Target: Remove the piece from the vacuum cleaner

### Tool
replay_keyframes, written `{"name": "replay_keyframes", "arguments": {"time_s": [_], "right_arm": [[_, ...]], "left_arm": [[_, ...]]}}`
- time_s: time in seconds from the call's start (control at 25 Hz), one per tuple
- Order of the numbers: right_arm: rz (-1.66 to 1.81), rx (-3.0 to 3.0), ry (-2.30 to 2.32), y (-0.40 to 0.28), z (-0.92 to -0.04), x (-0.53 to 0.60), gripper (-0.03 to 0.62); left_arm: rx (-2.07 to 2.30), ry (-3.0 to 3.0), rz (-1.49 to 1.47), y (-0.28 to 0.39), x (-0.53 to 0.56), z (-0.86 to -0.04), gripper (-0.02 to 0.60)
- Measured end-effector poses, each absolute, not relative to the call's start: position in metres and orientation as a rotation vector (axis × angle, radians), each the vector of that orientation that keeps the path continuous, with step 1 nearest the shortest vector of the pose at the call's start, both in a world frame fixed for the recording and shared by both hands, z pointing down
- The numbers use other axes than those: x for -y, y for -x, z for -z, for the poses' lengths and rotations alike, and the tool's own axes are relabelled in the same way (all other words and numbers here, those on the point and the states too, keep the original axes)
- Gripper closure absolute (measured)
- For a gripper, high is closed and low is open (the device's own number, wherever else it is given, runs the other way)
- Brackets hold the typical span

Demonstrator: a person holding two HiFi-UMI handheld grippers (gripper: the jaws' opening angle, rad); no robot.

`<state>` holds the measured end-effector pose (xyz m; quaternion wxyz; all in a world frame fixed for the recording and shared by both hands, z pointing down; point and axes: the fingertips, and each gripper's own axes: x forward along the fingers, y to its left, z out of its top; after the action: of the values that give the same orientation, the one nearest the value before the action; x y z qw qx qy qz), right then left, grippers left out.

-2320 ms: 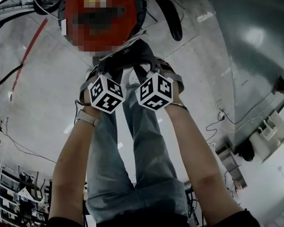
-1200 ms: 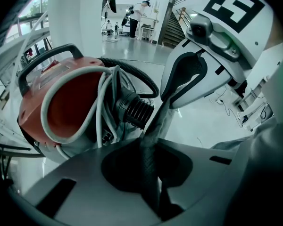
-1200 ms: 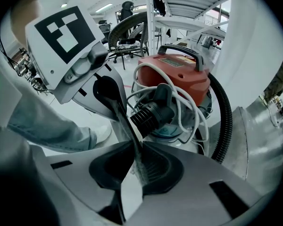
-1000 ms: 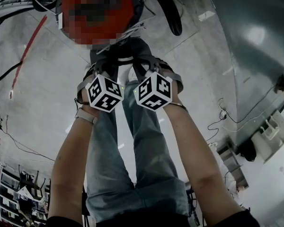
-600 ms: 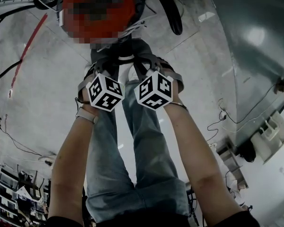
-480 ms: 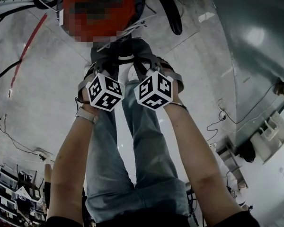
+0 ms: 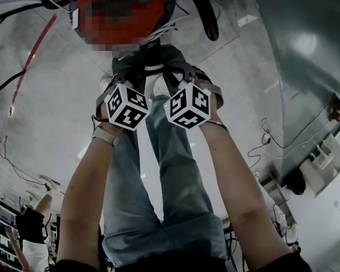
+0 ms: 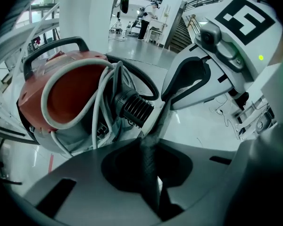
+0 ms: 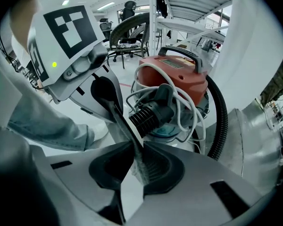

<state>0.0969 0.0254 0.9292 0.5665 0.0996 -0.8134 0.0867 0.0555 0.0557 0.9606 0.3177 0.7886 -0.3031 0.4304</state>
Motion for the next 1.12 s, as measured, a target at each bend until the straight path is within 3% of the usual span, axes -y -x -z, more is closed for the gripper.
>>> {"name": "replay_keyframes", "arguments": {"time_s": [0.64,1.12], "right_arm": [[-0.278,1.823,-0.053,-0.127,-0.949,-0.114,0.503],[-0.308,1.858,-0.097,-0.116,-0.891,-0.111,0.51]], "left_arm": [[0.59,-2.036,-1.186,-0.09,-0.154,-0.976,0.537],[0.567,-2.09,-1.219,-0.076,-0.142,-0.921,0.537]]}}
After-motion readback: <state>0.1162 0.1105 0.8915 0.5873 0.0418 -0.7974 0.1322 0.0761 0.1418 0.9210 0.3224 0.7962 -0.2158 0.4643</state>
